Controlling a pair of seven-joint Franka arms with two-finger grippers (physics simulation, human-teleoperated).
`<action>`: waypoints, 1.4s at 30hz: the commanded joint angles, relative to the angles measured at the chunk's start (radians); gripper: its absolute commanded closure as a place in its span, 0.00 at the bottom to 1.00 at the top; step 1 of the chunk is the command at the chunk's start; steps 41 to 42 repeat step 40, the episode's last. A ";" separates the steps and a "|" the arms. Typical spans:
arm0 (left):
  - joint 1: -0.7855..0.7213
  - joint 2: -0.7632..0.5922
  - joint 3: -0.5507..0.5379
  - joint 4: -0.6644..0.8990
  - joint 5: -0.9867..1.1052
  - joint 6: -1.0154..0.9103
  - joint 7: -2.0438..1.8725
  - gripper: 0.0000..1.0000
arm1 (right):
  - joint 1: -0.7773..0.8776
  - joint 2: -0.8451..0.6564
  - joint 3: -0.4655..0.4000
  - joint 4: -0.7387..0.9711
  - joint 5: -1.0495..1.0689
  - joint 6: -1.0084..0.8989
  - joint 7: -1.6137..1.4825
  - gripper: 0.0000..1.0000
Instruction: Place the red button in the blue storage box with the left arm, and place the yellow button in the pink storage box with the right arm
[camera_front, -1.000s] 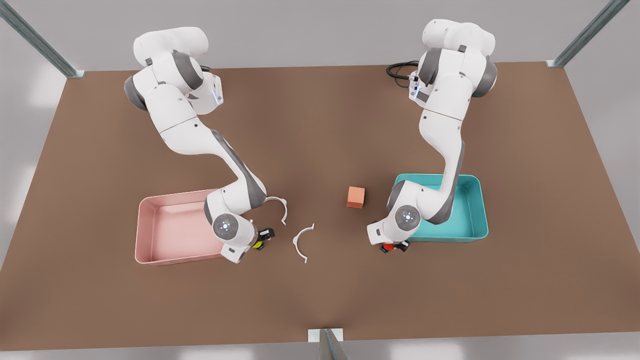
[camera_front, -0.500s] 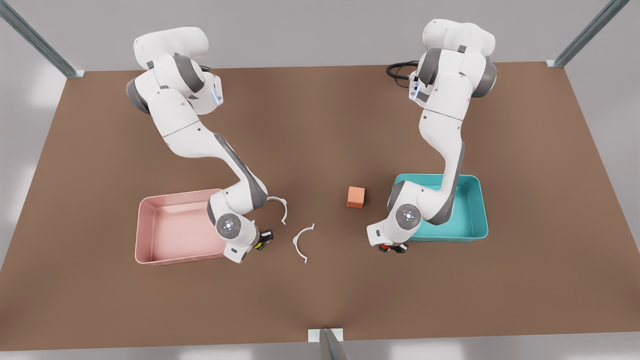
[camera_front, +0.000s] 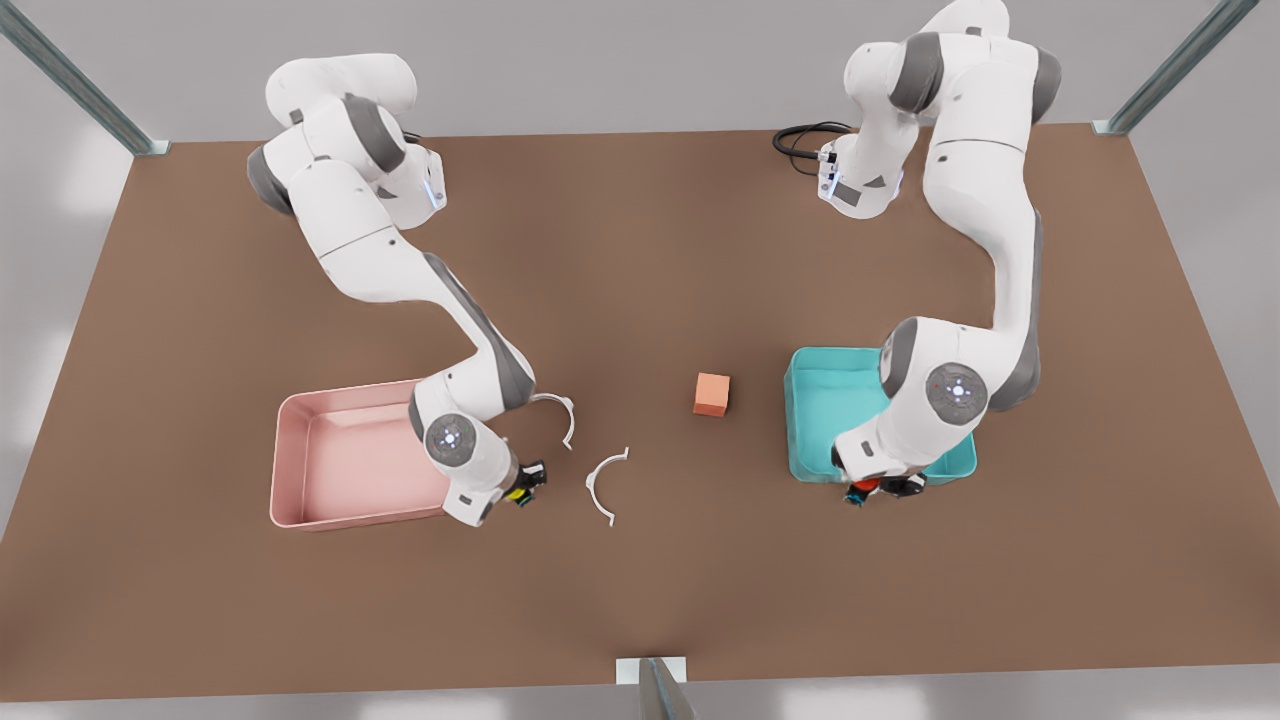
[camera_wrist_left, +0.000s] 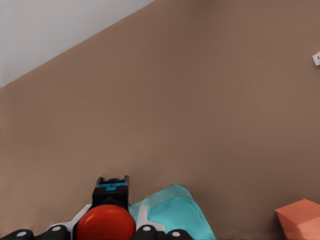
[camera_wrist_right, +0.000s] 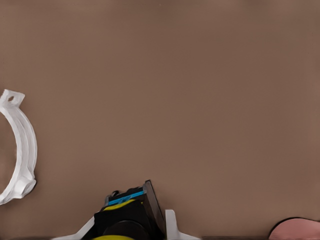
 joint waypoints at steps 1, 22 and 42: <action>0.058 -0.066 0.001 -0.081 -0.008 -0.098 0.433 0.51 | -0.004 -0.056 0.001 0.000 -0.012 -0.088 0.081 0.57; 0.106 -0.113 -0.003 -0.209 -0.026 -0.220 0.248 0.00 | -0.317 -0.205 -0.004 -0.267 -0.072 -0.112 -0.072 0.00; 0.180 -0.344 -0.007 0.043 0.025 -0.419 -0.403 0.00 | 0.028 -0.700 -0.298 -0.094 0.047 -0.641 0.001 0.00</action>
